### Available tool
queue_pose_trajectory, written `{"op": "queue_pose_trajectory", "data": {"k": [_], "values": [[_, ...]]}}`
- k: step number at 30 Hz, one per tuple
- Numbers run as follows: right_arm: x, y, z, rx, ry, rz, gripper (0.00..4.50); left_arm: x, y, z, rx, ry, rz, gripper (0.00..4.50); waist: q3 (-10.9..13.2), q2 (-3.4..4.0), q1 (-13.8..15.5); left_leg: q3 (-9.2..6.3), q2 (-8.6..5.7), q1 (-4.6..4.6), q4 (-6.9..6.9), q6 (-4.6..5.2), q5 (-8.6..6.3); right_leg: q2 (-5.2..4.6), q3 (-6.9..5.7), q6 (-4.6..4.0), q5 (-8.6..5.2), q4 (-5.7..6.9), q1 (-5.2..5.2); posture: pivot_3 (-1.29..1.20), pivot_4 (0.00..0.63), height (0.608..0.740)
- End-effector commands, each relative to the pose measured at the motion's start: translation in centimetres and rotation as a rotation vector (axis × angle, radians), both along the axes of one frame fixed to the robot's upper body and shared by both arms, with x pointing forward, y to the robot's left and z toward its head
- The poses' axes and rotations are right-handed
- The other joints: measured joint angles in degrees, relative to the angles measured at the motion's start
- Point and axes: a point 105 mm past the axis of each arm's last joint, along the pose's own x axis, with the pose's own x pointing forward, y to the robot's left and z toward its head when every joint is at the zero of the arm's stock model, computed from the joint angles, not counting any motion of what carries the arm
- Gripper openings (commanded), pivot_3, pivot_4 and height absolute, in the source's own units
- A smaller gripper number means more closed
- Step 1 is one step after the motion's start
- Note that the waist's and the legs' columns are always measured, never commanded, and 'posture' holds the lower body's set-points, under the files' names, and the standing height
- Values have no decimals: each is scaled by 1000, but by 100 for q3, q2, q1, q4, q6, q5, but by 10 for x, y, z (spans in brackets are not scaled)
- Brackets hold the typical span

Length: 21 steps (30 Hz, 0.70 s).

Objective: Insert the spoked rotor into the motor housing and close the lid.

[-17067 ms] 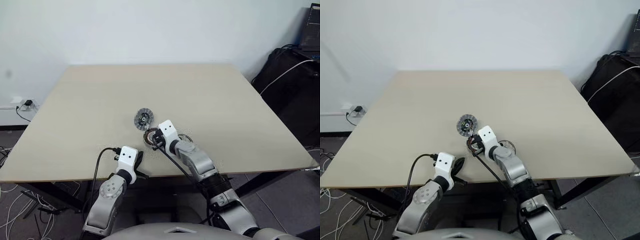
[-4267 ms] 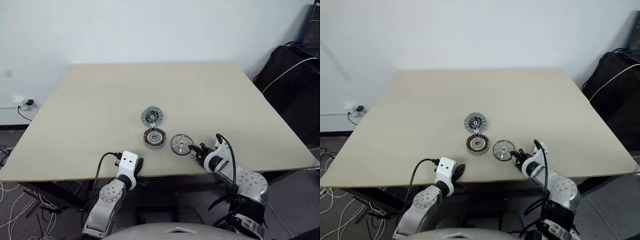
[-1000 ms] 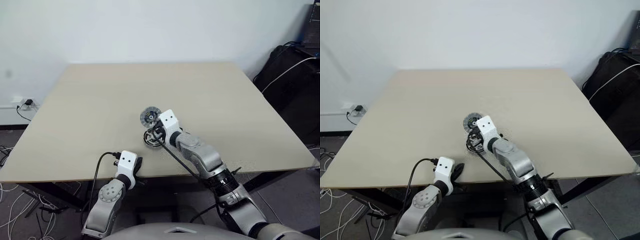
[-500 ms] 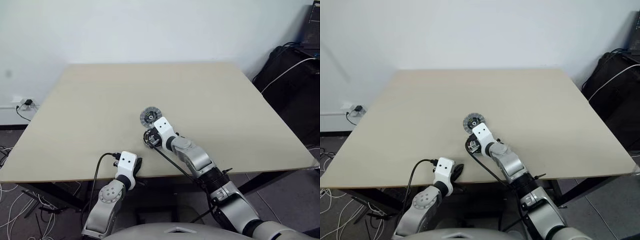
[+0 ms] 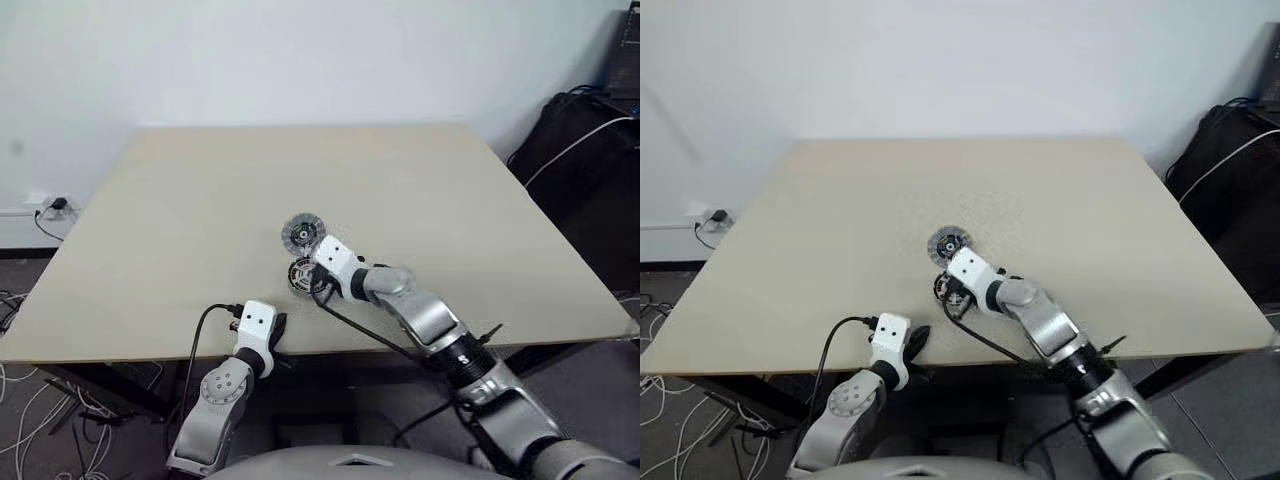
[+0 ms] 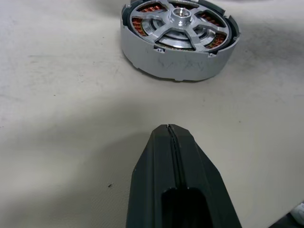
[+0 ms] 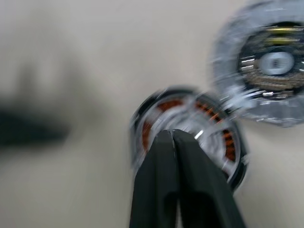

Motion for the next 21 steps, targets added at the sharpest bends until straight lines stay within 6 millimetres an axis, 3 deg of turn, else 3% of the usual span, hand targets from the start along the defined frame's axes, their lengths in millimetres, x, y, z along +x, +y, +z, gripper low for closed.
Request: {"op": "queue_pose_trajectory", "data": {"k": [1, 8, 21], "values": [[-2, 8, 17, -83, -90, 147, 1283, 8, -6, 15, -23, -67, -10, 0, 1, -1, -9, 0, 1, 0, 0, 0, 0, 2, 0, 5, -3, 1, -1, 0, 0, 740], [0, 6, 16, -263, -163, 304, 3543, 9, -6, 15, -30, -71, 0, 0, 1, -3, 21, 0, 1, 2, 5, -3, 2, 3, -1, 11, -7, 4, 1, 0, 0, 740], [14, 5, -5, -408, -136, 395, 3543, 10, -6, 15, -39, -76, 18, 0, 1, -4, 55, 1, 0, 2, 6, -4, 3, 2, -2, -8, 7, 3, 5, 0, 0, 740]]}}
